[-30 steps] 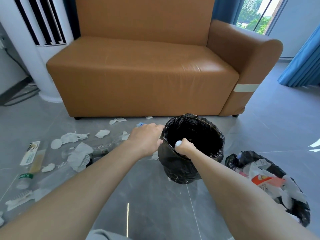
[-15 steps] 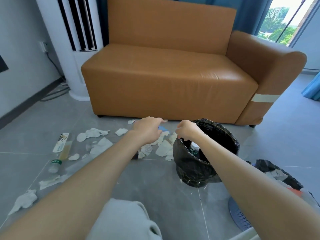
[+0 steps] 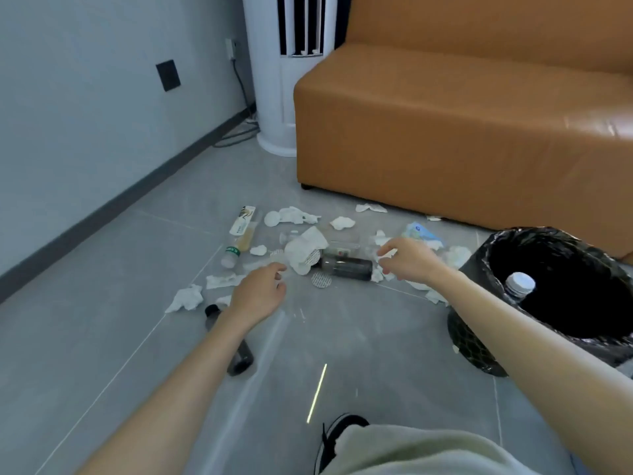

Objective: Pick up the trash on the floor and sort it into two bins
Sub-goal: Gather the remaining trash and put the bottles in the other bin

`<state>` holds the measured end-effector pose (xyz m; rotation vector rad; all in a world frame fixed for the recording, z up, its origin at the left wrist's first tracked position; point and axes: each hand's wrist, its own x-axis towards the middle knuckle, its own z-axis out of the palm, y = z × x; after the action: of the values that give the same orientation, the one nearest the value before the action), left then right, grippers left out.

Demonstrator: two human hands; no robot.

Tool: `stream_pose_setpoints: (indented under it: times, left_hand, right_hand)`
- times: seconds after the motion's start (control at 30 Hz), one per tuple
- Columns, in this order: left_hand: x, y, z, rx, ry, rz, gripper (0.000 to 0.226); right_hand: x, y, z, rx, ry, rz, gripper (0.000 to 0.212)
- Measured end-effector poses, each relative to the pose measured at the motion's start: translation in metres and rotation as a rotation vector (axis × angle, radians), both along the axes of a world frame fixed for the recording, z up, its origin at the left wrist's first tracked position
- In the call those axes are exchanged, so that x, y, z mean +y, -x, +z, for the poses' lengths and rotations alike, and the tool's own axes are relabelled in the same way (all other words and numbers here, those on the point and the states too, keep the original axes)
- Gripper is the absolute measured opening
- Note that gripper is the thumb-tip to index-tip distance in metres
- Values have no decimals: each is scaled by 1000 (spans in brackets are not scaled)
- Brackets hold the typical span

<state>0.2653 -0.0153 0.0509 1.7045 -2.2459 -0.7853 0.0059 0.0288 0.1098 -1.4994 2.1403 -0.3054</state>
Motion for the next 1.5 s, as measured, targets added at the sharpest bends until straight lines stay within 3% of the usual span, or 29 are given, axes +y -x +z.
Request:
stream_pose_setpoints:
  times: [0.17, 0.33, 0.53, 0.6, 0.77, 1.1, 1.5]
  left_hand:
    - [4, -49, -60, 34, -129, 223, 50]
    - [1, -69, -111, 449, -323, 775, 67]
    - [-2, -69, -164, 450, -531, 1066, 98]
    - [-2, -70, -180, 308, -548, 1039, 109]
    - [3, -65, -204, 117, -462, 1047, 84]
    - [-2, -31, -227, 132, -352, 763, 80]
    - [4, 12, -221, 123, -432, 543, 81]
  right_hand:
    - [-23, -33, -53, -30, -39, 49, 25]
    - [-30, -56, -108, -42, -131, 77, 30]
    - [-25, -67, -161, -49, -157, 128, 32]
    - [-22, -68, -172, -45, -144, 141, 32]
    - [-22, -63, -194, -67, -131, 135, 34]
    - [-86, -25, -209, 22, -20, 6, 58]
    - [-131, 14, -225, 250, -300, 169, 87]
